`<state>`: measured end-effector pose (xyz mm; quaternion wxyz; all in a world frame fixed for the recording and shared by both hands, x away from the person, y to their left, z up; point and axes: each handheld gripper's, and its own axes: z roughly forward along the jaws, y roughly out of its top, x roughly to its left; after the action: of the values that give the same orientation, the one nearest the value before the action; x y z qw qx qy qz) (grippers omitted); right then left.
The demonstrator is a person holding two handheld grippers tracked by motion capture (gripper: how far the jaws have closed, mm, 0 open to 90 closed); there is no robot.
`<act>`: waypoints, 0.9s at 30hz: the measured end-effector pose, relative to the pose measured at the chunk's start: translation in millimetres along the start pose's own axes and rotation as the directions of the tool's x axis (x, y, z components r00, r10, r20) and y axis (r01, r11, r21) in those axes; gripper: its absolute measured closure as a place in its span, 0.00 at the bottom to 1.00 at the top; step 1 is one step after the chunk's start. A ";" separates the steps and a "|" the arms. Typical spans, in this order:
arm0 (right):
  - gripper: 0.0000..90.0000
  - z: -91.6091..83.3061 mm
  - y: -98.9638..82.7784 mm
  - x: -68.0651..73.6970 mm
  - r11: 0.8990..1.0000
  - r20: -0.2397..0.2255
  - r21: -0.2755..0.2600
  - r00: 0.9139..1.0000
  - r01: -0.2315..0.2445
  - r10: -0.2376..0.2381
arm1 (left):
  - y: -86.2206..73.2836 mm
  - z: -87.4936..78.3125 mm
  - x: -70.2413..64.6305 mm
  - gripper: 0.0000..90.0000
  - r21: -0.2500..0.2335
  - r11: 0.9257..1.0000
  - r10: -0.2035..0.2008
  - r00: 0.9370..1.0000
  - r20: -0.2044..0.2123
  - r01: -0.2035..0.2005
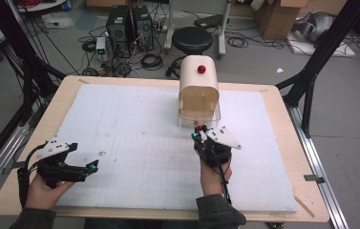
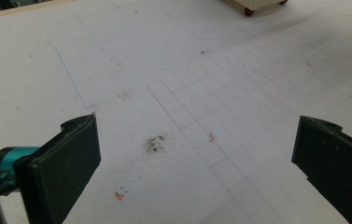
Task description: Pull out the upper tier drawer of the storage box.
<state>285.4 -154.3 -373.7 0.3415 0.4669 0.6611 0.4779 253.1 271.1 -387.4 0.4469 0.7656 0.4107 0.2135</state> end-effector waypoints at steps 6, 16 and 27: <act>0.75 -2.0 -3.6 0.4 1.000 -0.008 0.003 1.000 -0.009 0.009 | 0.4 -0.2 -0.1 0.02 0.000 1.000 0.004 1.000 0.002 -0.004; 0.74 -6.3 -7.5 -3.8 1.000 -0.003 0.008 1.000 -0.010 0.010 | 0.1 0.1 -0.3 0.02 0.001 1.000 0.004 1.000 0.001 -0.004; 0.73 -9.0 -12.5 -5.7 1.000 -0.009 0.011 1.000 -0.008 0.008 | 0.5 -0.4 -1.1 0.02 0.000 1.000 0.004 1.000 0.001 -0.004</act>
<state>275.6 -163.9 -382.7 0.3338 0.4693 0.6633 0.4778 252.4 270.3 -386.7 0.4465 0.7666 0.4090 0.2139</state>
